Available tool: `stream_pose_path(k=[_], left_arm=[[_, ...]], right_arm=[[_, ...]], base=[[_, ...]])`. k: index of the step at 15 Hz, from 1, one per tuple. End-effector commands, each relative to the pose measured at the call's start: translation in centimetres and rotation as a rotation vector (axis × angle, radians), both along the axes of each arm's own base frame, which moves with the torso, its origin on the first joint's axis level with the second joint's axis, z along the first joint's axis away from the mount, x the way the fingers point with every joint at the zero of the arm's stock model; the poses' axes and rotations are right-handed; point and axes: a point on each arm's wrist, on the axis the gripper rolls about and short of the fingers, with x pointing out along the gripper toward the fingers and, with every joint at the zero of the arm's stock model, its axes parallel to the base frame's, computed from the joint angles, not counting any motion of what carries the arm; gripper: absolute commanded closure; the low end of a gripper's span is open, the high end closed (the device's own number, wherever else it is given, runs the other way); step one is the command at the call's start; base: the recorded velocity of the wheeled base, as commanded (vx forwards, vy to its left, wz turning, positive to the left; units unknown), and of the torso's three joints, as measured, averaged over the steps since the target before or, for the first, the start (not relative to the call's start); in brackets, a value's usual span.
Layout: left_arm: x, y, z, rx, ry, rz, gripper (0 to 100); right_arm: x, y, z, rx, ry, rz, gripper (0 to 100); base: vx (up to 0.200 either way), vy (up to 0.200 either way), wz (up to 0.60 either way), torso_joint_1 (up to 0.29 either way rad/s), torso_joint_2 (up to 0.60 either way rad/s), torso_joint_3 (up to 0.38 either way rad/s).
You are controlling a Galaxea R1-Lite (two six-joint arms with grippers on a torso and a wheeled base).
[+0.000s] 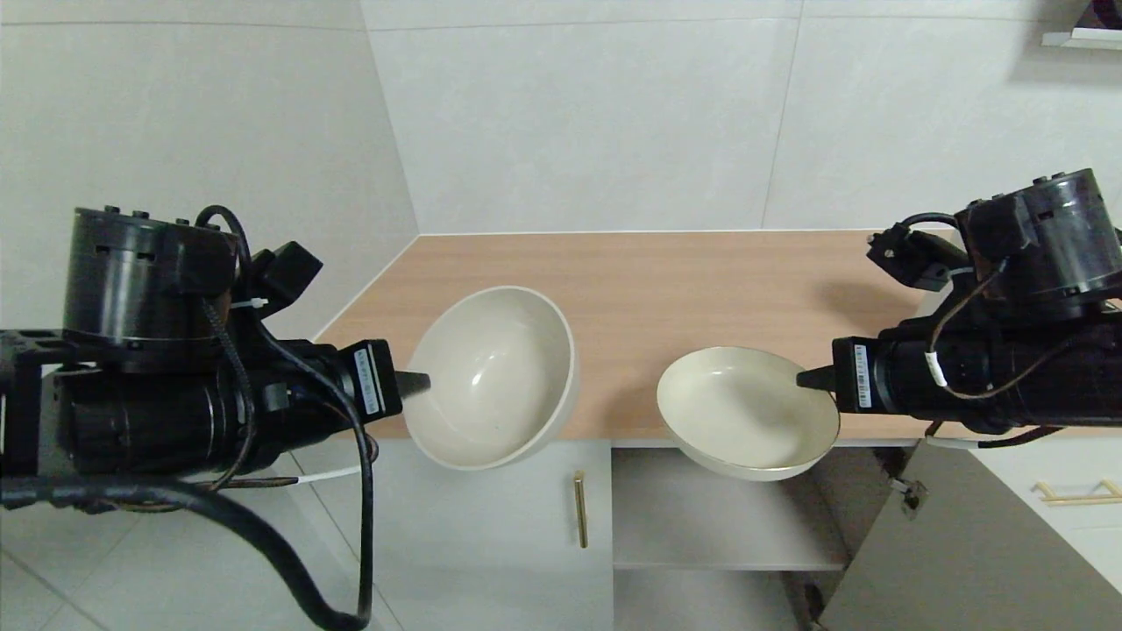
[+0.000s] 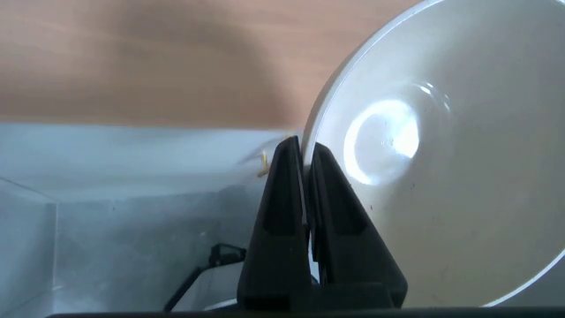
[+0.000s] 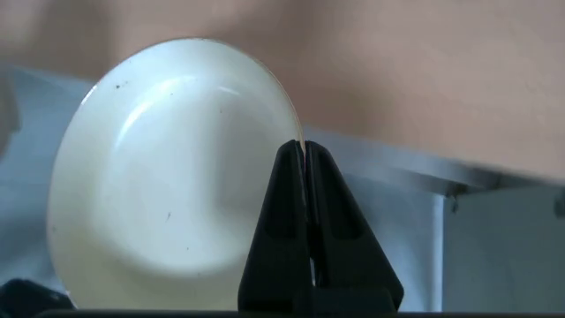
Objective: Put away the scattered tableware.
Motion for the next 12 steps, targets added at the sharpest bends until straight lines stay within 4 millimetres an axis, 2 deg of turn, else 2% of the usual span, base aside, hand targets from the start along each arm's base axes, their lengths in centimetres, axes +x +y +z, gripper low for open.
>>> stream_pose_path(k=[1, 4, 7, 12], left_arm=[[-0.7, 0.2, 0.1, -0.003, -0.007, -0.005, 100], [-0.5, -0.4, -0.4, 0.004, 0.013, -0.025, 100], [-0.4, -0.6, -0.7, 0.010, 0.024, -0.028, 100], [-0.3, -0.7, -0.8, 0.011, 0.027, -0.029, 100]], right_arm=[[-1.1, -0.7, 0.2, 0.004, -0.008, 0.000, 100], [-1.7, -1.0, -0.7, -0.013, 0.011, -0.001, 100], [-1.6, -1.0, -0.8, -0.017, 0.014, -0.001, 100], [-1.2, -0.9, -1.4, -0.032, 0.035, -0.007, 100]], base=[[0.000, 0.000, 0.00, 0.000, 0.00, 0.000], [0.000, 0.000, 0.00, 0.000, 0.00, 0.000], [-0.200, 0.000, 0.00, 0.003, 0.00, -0.005], [0.000, 0.000, 0.00, 0.000, 0.00, 0.000]])
